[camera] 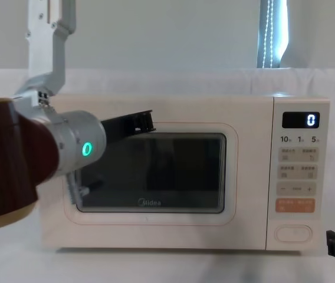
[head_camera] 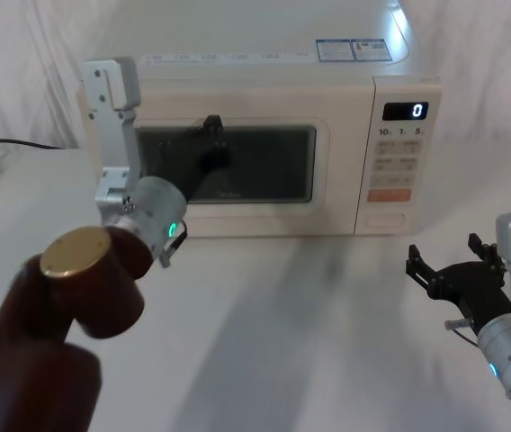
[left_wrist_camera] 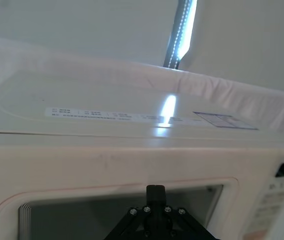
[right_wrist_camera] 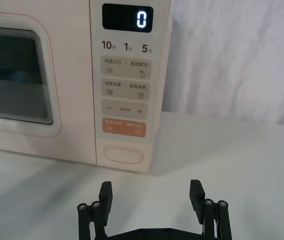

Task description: Press the button to open the microwave door with one hand; close the microwave door with the other hand.

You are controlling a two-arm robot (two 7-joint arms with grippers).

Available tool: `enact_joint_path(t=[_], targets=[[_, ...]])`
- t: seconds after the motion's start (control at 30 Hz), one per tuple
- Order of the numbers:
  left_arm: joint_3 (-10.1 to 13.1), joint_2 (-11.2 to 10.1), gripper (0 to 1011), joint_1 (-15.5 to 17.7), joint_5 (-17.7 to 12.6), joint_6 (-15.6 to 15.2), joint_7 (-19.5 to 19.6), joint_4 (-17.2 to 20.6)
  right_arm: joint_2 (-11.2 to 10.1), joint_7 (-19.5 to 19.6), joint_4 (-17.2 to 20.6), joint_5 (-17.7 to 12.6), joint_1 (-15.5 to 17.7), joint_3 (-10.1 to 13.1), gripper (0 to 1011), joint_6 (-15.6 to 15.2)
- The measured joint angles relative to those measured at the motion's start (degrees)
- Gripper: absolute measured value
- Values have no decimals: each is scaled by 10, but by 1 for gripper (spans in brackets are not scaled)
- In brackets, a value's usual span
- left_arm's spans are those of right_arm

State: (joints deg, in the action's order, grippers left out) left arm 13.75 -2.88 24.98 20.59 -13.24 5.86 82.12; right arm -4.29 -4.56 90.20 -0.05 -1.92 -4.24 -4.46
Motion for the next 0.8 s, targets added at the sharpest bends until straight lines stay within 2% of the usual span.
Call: enact_joint_path(t=[0.17,0.4,0.6,0.67,0.7,0.77,0.8], targets=[[1,-18,0,-26,-2,-9,7,40,0,0,0,0,0,0,1002,0],[-1,-62,0,-74,-6,-7,31,111,0,0,0,0,0,0,1002,0],[-16,-87,155,-110,-7,1,33,154,0,0,0,0,0,0,1002,0],[-21,-97,225,-124,-7,3,34,165,0,0,0,0,0,0,1002,0],[-23,-101,225,-129,-7,5,35,169,0,0,0,0,0,0,1002,0],[-27,-108,312,-138,-8,8,37,173,0,0,0,0,0,0,1002,0],[-29,-111,312,-143,-9,10,38,175,0,0,0,0,0,0,1002,0]])
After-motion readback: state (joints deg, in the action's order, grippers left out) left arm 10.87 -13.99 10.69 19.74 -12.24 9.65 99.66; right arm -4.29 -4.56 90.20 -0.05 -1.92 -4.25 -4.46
